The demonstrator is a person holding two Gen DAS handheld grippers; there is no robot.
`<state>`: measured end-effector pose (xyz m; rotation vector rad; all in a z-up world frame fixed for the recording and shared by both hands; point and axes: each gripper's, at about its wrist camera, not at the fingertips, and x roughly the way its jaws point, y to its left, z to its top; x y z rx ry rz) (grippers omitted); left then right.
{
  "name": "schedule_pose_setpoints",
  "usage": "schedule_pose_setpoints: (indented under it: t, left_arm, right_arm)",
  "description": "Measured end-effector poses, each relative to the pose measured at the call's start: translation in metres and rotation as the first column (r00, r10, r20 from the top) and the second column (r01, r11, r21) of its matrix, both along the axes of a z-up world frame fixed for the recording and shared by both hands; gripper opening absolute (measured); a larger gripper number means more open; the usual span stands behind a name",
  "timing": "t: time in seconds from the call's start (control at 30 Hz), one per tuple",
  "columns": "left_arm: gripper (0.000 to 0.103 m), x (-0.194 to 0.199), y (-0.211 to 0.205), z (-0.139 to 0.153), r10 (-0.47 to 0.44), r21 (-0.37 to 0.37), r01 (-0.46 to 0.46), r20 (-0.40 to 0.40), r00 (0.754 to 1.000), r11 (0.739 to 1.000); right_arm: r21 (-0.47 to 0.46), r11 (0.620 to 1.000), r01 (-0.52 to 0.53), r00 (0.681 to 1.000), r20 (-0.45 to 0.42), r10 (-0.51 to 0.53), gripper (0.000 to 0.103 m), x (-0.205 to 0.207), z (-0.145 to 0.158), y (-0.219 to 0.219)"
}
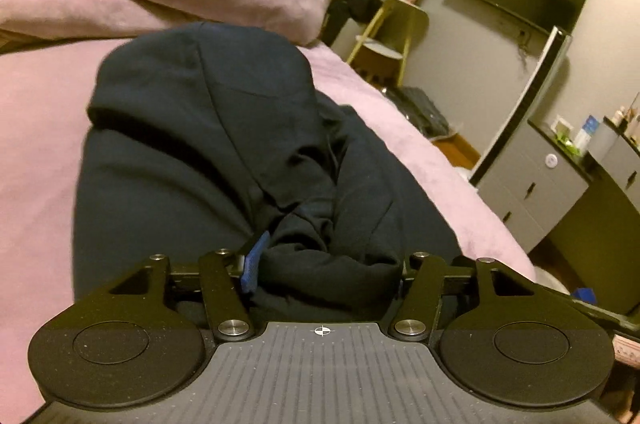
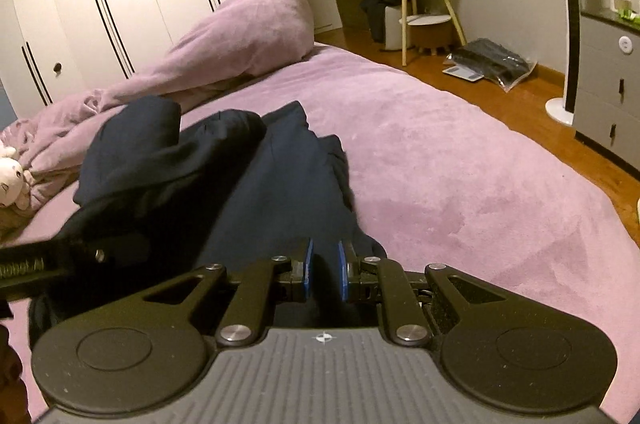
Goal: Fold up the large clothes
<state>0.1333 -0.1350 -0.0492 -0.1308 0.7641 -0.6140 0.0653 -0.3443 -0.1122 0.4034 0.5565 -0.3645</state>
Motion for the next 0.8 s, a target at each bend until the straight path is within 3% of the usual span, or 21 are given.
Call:
schedule_pose_setpoints:
  t: [0.13, 0.23, 0.43, 0.53, 0.63, 0.67, 0.73, 0.8]
  left_arm:
    - [0.074, -0.015, 0.033, 0.027, 0.041, -0.075, -0.04, 0.017, 0.999, 0.996]
    - [0.075, -0.016, 0.05, 0.024, 0.052, -0.132, -0.055, -0.026, 0.998, 0.99]
    - [0.075, -0.027, 0.055, 0.026, 0.04, -0.125, -0.042, -0.024, 0.999, 0.991]
    - [0.075, -0.036, 0.059, 0.028, 0.025, -0.139, -0.03, -0.035, 0.999, 0.99]
    - [0.074, -0.044, 0.081, 0.036, -0.01, -0.188, -0.005, -0.075, 0.997, 0.982]
    - [0.074, -0.044, 0.091, 0.039, 0.006, -0.215, -0.025, -0.086, 0.996, 0.976]
    - [0.075, -0.04, 0.115, 0.042, 0.078, -0.251, -0.099, -0.092, 0.993, 0.963]
    - [0.075, -0.027, 0.132, 0.039, 0.182, -0.22, -0.2, -0.099, 0.978, 0.955]
  right_arm:
    - [-0.021, 0.999, -0.043, 0.998, 0.045, 0.044, 0.015, -0.004, 0.019, 0.004]
    - [-0.01, 0.991, -0.136, 0.986, 0.099, 0.136, 0.015, 0.005, 0.043, 0.013]
    - [0.019, 0.928, -0.373, 0.911, 0.197, 0.362, 0.015, 0.045, 0.081, 0.034]
    - [0.057, 0.905, -0.422, 0.904, 0.101, 0.415, 0.015, 0.07, 0.06, 0.039]
    - [0.047, 0.933, -0.357, 0.932, -0.056, 0.359, 0.012, 0.081, 0.024, 0.032]
    - [0.044, 0.942, -0.334, 0.937, -0.094, 0.337, 0.011, 0.08, 0.01, 0.027]
    - [0.041, 0.953, -0.301, 0.946, -0.115, 0.303, 0.02, 0.076, -0.005, 0.016]
    - [0.087, 0.953, -0.291, 0.951, -0.085, 0.298, 0.02, 0.072, -0.008, 0.007]
